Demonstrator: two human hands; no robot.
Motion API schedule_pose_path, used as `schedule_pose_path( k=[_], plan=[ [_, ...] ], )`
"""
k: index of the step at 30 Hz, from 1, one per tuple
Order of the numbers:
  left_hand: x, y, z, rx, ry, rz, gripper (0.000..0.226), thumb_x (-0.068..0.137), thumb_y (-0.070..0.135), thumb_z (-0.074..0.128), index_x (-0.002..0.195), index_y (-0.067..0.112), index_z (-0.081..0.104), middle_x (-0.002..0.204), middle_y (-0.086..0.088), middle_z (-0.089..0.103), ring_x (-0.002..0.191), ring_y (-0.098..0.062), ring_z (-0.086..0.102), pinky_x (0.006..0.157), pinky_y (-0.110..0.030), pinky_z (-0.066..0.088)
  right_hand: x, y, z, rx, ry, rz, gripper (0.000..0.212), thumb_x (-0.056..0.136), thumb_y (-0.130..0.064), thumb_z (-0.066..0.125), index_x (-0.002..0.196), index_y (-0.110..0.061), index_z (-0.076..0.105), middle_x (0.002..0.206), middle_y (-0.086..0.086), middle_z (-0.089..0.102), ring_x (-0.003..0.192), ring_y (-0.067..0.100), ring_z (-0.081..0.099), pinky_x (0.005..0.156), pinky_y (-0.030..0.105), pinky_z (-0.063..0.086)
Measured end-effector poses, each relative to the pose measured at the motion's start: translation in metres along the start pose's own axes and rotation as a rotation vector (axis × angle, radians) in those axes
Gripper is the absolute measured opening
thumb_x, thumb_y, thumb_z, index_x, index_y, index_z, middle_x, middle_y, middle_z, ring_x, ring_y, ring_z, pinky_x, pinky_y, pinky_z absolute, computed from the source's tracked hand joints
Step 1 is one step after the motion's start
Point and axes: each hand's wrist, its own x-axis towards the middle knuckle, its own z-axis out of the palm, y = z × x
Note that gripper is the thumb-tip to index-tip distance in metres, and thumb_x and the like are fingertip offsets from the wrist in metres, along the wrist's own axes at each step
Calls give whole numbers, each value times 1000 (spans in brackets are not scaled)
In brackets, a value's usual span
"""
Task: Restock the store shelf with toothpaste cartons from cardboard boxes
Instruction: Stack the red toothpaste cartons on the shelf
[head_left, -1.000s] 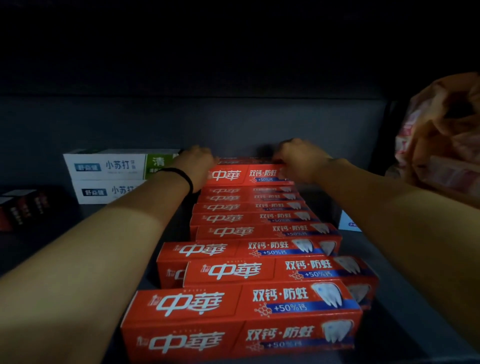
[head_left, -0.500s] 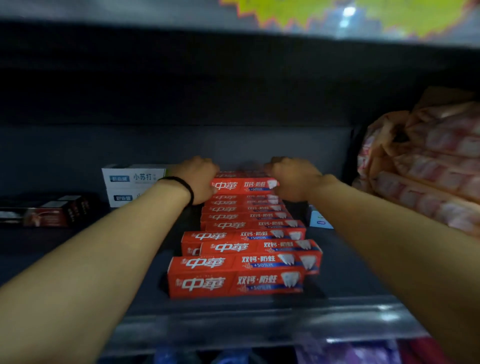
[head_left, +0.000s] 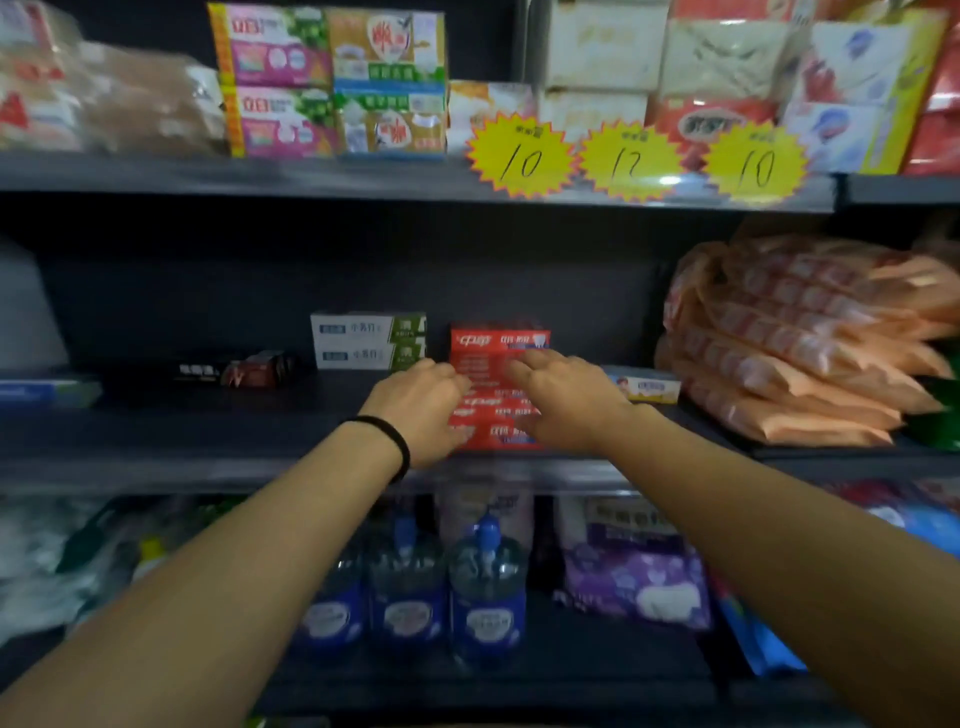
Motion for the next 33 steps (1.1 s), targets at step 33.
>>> schedule_pose_path(
  k=[33],
  plan=[
    [-210,71,387,-273,-805,-88,57,86,25,62,138,19,41,138,-2,45,127,-21,39,107,-38,35,-208,-141,333,405,-564,25,55,89,-40,55,138,-19,40,130,2,51,118,21,47,97,35,38]
  ],
)
